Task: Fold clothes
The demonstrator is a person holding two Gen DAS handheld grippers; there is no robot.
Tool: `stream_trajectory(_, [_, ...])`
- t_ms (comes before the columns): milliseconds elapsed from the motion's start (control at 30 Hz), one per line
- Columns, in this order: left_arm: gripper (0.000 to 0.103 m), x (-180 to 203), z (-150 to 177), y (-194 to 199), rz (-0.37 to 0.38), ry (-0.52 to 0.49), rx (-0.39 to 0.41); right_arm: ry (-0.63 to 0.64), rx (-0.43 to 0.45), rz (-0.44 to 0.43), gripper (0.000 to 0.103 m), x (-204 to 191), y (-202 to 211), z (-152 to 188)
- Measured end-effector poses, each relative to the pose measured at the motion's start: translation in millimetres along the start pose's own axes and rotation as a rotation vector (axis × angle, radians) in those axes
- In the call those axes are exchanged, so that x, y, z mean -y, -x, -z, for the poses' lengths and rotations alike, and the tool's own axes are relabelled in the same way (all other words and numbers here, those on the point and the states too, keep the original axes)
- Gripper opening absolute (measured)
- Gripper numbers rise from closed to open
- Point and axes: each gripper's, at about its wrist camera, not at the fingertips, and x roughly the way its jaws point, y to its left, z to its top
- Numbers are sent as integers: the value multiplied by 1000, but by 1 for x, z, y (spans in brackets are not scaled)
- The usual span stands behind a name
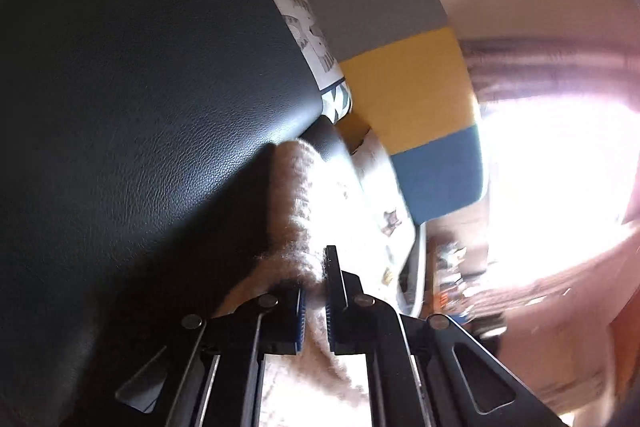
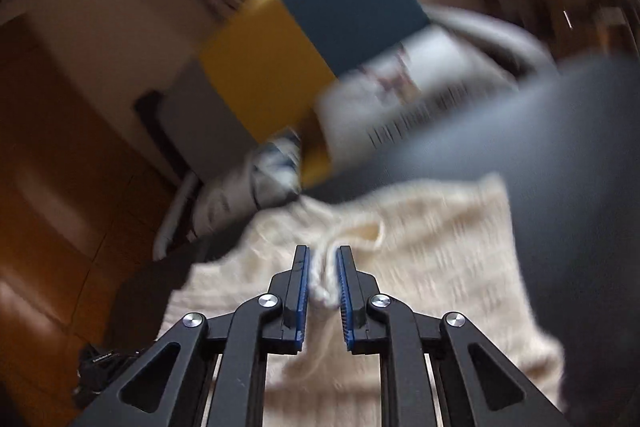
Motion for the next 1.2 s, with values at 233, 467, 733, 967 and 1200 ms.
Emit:
stream_trajectory(233, [6, -10, 0, -10, -55, -10, -58, -167, -165, 104, 16, 59, -38, 26])
stream_trajectory(467, [6, -12, -1, -13, -55, 2, -67, -448, -160, -114, 19, 101, -6, 62])
stream_trajectory(733, [8, -9, -2, -24, -68, -4, -95, -613, -168, -159, 31, 106, -17, 80])
stream_trajectory(967, [9, -10, -5, -28, -63, 11, -108, -631, -145, -175, 68, 96, -1, 92])
stream_trajectory(1200, [9, -19, -11, -14, -54, 23, -116, -620, -113, -182, 58, 82, -15, 89])
